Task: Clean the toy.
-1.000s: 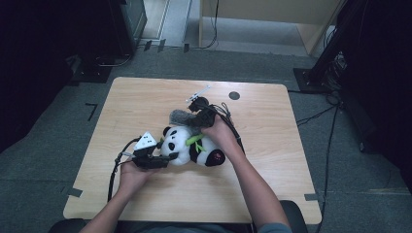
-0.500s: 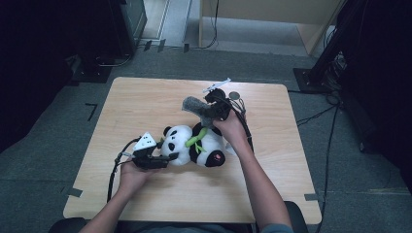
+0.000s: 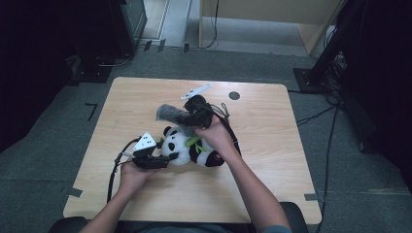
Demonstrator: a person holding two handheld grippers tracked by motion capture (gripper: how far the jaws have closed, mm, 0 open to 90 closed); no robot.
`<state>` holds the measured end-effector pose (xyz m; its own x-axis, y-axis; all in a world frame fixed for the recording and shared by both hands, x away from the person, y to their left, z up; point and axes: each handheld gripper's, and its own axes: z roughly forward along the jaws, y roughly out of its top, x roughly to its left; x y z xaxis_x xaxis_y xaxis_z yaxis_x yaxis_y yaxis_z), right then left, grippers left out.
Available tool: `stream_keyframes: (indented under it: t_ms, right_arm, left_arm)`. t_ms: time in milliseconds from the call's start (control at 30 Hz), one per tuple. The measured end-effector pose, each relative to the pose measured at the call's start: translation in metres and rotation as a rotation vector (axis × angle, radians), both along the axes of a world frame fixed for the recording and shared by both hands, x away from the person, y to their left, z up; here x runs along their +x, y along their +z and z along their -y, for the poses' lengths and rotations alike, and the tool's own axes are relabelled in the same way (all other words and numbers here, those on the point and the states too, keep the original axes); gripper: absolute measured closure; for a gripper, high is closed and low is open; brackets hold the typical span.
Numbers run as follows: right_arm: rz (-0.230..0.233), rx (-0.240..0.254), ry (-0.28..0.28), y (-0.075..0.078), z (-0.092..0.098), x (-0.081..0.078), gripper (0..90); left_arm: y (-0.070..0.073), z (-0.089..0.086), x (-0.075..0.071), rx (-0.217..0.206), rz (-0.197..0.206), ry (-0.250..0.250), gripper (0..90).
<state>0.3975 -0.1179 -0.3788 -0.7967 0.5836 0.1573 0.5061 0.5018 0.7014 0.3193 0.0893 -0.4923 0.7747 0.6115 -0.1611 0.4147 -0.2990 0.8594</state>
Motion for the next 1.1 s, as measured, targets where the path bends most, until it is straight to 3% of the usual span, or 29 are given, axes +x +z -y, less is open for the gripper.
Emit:
stream_keyframes:
  t_ms: [100, 167, 267, 467, 600, 800, 933, 1100]
  right_arm:
    - [-0.031, -0.039, 0.038, -0.014, -0.015, -0.001, 75.5]
    - [-0.063, -0.034, 0.058, -0.023, -0.02, 0.0, 75.0]
    - [-0.067, -0.03, 0.063, -0.029, -0.02, 0.003, 74.3]
    - [-0.071, -0.036, 0.031, -0.036, -0.011, 0.011, 74.3]
    - [-0.051, -0.089, -0.029, -0.037, -0.003, 0.015, 74.5]
    - [-0.078, -0.129, -0.084, -0.038, 0.018, 0.025, 74.3]
    - [-0.09, -0.116, -0.102, -0.036, 0.031, 0.03, 73.6]
    - [-0.074, -0.111, -0.135, -0.03, 0.041, 0.031, 75.2]
  left_arm:
    - [0.0, 0.0, 0.0, 0.007, 0.008, 0.001, 33.5]
    - [0.0, 0.0, 0.0, 0.005, 0.004, 0.005, 33.0]
    - [0.0, 0.0, 0.001, 0.004, 0.0, 0.009, 32.9]
    - [0.002, 0.002, 0.003, 0.017, -0.029, 0.012, 34.3]
    - [0.002, 0.003, 0.002, 0.023, -0.026, 0.008, 34.4]
    - [0.003, 0.003, 0.003, 0.022, -0.037, 0.013, 34.7]
    - [0.002, 0.003, 0.003, 0.014, -0.04, 0.013, 34.9]
    - [0.002, 0.003, 0.003, 0.016, -0.04, 0.008, 34.9]
